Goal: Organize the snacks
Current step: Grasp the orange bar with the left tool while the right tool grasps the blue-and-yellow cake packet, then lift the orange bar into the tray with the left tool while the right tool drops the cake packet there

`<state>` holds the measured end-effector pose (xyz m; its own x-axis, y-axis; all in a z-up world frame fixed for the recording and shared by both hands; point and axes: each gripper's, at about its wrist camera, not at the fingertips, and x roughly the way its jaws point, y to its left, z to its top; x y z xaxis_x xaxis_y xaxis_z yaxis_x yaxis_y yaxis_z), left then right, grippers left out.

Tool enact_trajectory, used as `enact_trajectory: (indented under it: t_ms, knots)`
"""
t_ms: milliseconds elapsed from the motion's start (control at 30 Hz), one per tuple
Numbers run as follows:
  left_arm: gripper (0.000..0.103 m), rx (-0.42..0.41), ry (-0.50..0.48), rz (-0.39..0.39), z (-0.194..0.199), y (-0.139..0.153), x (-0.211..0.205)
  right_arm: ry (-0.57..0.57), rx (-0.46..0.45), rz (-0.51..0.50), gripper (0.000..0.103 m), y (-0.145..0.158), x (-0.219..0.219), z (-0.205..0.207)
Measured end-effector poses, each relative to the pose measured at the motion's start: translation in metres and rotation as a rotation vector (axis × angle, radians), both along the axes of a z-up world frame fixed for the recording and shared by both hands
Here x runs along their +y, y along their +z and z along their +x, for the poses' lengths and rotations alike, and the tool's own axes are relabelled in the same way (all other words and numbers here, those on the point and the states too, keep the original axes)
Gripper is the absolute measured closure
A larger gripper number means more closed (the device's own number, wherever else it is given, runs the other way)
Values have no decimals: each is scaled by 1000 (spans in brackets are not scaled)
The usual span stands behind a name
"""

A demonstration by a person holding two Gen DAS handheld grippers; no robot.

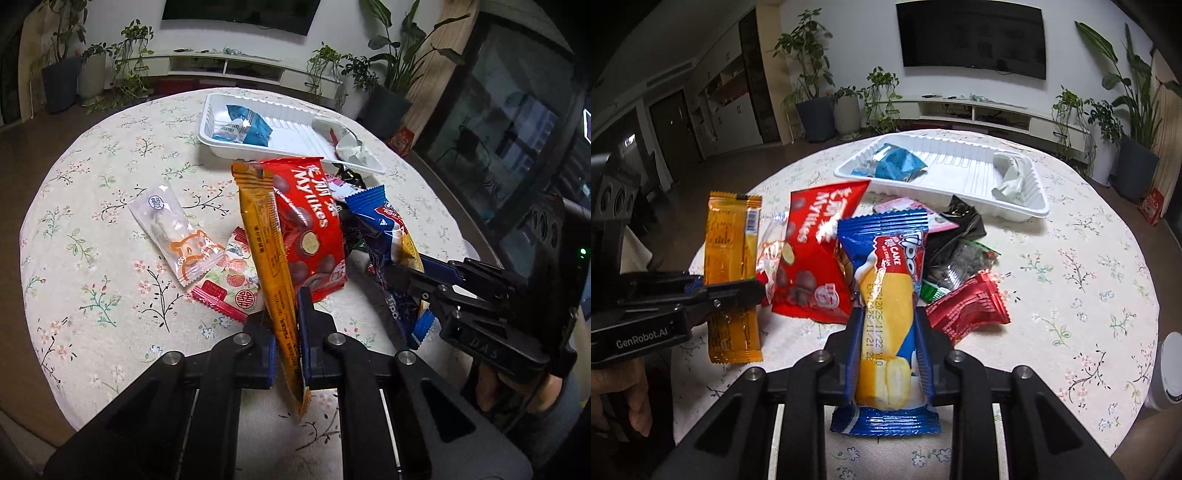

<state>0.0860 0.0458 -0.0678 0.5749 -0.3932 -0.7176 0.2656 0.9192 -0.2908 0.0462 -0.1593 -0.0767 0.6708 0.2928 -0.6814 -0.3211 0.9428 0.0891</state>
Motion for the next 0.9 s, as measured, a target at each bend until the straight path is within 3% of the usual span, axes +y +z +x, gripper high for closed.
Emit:
enact_trajectory:
  t_ms: [600, 900]
  knots:
    - [99, -37, -2, -14, -16, 21, 10, -79, -32, 123, 75, 15, -29, -17]
    - [100, -37, 17, -38, -18, 15, 18, -101, -34, 105, 75, 13, -31, -15]
